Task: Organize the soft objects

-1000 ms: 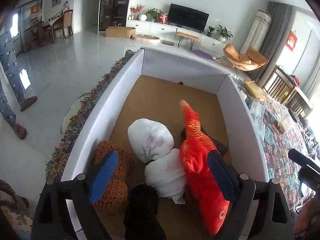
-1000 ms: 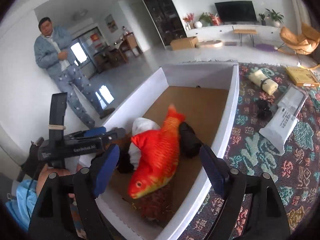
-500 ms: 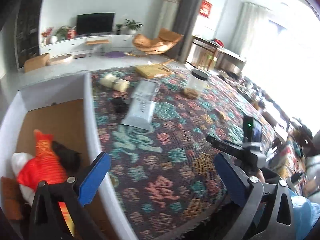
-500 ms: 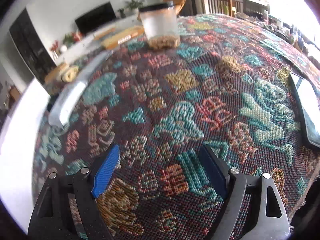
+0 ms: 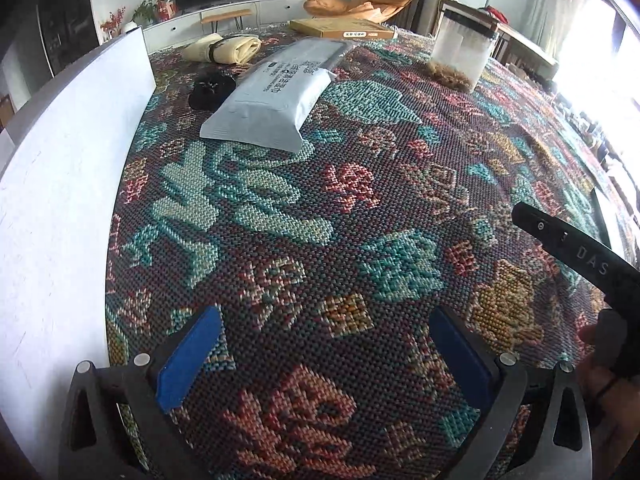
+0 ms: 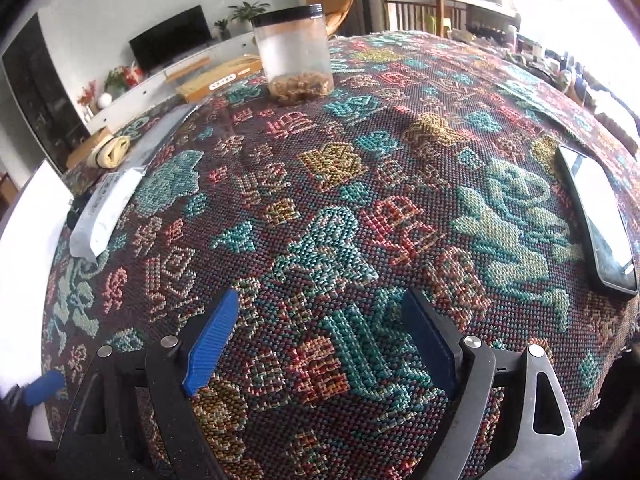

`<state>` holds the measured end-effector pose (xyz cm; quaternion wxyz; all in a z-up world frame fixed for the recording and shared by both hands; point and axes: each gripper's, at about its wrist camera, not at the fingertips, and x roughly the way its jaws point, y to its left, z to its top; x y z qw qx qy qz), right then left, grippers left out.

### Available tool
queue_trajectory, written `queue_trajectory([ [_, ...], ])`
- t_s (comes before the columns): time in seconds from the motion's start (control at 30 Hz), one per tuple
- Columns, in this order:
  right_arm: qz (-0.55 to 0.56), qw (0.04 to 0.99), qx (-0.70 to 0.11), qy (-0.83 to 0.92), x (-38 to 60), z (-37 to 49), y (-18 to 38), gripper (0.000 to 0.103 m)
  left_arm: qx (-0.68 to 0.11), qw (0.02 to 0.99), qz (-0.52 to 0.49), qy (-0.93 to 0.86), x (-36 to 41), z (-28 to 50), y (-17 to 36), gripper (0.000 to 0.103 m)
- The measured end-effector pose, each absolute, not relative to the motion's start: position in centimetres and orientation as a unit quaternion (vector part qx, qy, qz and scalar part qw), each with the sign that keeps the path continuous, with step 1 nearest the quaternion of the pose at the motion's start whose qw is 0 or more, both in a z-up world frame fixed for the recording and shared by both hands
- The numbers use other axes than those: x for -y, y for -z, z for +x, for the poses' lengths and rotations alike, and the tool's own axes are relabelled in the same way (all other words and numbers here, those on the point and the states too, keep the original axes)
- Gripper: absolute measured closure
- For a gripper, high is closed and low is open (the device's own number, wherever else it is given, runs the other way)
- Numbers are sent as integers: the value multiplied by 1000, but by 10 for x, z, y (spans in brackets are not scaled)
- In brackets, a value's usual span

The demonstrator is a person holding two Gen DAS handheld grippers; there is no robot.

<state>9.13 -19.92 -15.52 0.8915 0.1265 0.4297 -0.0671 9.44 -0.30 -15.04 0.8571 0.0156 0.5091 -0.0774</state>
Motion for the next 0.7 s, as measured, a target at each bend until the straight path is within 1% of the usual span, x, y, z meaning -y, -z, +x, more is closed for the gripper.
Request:
queue_trajectory([
  [0.07,105,891,-436,73,190,95,158,12,-500,861,49,73,8,101,154,0],
  [0.2,63,888,-448,81,178,98,163,10,-465,880,43,87,2,100,156,0],
  [0.7,63,889,-447,80,180,97,166,8,-462,882,46,83,5,100,155,0],
])
